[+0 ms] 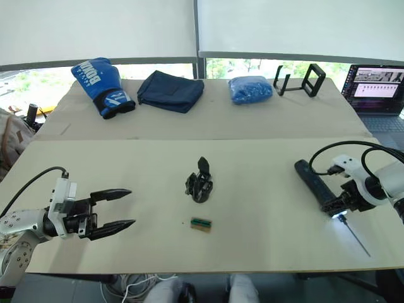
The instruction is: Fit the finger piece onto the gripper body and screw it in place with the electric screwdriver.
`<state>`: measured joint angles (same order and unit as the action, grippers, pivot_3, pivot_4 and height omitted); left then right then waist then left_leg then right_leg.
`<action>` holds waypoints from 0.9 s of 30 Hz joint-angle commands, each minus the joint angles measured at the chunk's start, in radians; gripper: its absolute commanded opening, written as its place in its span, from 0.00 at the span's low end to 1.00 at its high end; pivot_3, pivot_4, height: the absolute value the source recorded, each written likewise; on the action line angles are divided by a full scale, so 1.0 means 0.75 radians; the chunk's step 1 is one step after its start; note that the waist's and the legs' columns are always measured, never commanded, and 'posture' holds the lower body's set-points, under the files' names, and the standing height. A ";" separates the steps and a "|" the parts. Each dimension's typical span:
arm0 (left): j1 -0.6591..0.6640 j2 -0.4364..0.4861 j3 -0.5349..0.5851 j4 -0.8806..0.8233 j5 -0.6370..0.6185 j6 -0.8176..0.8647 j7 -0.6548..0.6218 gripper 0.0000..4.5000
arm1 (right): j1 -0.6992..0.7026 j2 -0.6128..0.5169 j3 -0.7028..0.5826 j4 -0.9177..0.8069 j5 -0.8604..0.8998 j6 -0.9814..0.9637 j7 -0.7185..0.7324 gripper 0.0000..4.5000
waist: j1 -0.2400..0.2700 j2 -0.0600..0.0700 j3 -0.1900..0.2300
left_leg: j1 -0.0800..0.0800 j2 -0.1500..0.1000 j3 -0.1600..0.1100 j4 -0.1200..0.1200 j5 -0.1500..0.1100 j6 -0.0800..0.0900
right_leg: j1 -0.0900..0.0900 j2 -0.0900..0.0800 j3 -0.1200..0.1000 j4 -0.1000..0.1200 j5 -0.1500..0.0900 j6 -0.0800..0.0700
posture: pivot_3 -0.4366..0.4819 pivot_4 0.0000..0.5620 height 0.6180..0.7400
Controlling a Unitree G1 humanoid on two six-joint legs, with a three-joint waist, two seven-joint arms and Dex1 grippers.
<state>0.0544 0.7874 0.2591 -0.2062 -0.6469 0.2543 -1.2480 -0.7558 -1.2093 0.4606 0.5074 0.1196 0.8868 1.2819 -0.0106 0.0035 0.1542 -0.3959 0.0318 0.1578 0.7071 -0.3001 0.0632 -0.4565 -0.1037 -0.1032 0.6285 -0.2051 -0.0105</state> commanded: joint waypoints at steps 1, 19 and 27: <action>-0.017 0.014 0.043 -0.022 -0.012 -0.013 0.001 1.00 | -0.026 -0.024 -0.076 0.029 -0.036 -0.029 0.030 0.99 | 0.000 0.000 0.000 | 0.000 0.000 0.000 0.000 0.000 0.000 | 0.000 0.000 0.000 0.000 0.000 0.000 | 0.48 0.27 1.00; 0.005 0.097 0.069 0.287 0.406 -0.441 0.100 1.00 | 0.763 0.455 -1.188 -1.037 0.515 -0.670 0.028 0.99 | 0.008 -0.011 -0.004 | 0.008 0.004 0.002 0.002 -0.001 -0.001 | 0.006 0.009 0.005 0.002 0.000 0.000 | 0.48 0.27 1.00; -0.071 0.061 0.050 0.536 0.563 -0.673 0.229 1.00 | 0.898 0.744 -1.033 -0.966 0.389 -1.313 0.029 0.99 | 0.027 -0.011 -0.004 | 0.012 0.002 0.008 0.002 -0.001 0.000 | 0.008 0.010 0.008 0.002 0.001 0.000 | 0.48 0.27 1.00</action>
<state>0.0118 0.8339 0.2882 0.1878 -0.2352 -0.2100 -1.1015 -0.0875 -0.6572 -0.3163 -0.2094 0.4054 -0.0376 1.3078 0.0096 -0.0046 0.1515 -0.3868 0.0336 0.1639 0.7087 -0.3010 0.0634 -0.4501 -0.0960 -0.0968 0.6301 -0.2039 -0.0108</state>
